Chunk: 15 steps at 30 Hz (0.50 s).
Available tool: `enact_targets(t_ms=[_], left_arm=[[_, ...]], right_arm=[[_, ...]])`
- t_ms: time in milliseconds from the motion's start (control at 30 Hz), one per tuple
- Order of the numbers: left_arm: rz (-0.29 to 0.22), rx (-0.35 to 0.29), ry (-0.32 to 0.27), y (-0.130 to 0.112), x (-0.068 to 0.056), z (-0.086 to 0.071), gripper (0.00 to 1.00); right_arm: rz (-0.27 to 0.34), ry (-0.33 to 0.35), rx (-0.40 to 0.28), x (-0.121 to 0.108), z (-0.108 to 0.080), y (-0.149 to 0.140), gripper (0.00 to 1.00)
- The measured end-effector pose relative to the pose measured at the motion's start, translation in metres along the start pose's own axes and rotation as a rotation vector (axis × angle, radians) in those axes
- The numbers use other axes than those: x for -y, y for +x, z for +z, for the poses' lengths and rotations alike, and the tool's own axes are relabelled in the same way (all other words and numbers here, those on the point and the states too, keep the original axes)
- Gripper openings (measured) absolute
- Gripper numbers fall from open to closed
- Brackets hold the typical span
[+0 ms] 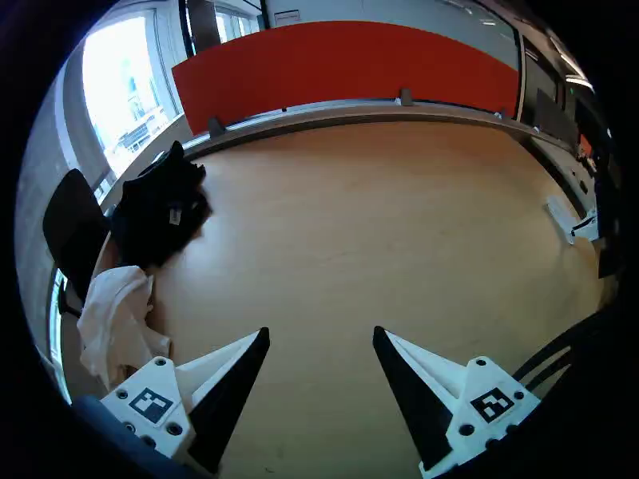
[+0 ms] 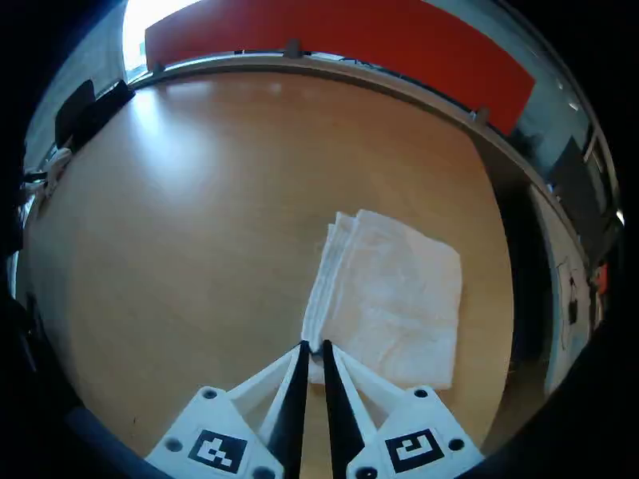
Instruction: Fold towel
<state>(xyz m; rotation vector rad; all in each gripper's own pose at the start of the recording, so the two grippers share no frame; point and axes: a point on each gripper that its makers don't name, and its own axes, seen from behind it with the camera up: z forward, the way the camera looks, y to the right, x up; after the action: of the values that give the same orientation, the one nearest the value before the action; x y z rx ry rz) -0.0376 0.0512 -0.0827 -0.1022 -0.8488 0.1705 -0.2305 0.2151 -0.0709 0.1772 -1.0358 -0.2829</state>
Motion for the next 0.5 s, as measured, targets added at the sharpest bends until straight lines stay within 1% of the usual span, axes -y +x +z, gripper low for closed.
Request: enact_targets(t_ms=[33, 100, 167, 233, 300, 367, 433, 500], left_arm=[[-0.001, 0.000, 0.000, -0.0003, 0.0002, -0.0002, 0.96], [-0.002, 0.000, 0.001, -0.0008, 0.0006, -0.0005, 0.96], [-0.004, 0.000, 0.002, -0.0014, 0.0016, -0.0007, 0.96], [-0.005, 0.000, 0.003, -0.0016, 0.0025, -0.0011, 0.96], [-0.006, 0.000, 0.004, -0.0016, 0.0032, -0.0015, 0.96], [-0.005, -0.002, 0.005, -0.0013, 0.0040, -0.0020, 0.96], [-0.006, -0.003, 0.005, -0.0011, 0.0046, -0.0025, 0.96], [-0.007, -0.005, 0.006, -0.0010, 0.0051, -0.0028, 0.96]], right_arm=[[-0.001, 0.000, 0.001, -0.0002, -0.0003, -0.0007, 0.18], [-0.004, -0.001, 0.003, -0.0005, -0.0008, -0.0019, 0.18], [-0.004, -0.001, 0.005, -0.0009, -0.0018, -0.0030, 0.21], [-0.004, -0.004, 0.004, -0.0016, -0.0031, -0.0036, 0.30], [-0.004, -0.007, 0.002, -0.0024, -0.0046, -0.0040, 0.43], [-0.002, -0.012, 0.002, -0.0036, -0.0066, -0.0048, 0.63], [0.001, -0.015, 0.001, -0.0041, -0.0083, -0.0050, 0.78], [0.006, -0.018, 0.000, -0.0045, -0.0097, -0.0048, 0.85]])
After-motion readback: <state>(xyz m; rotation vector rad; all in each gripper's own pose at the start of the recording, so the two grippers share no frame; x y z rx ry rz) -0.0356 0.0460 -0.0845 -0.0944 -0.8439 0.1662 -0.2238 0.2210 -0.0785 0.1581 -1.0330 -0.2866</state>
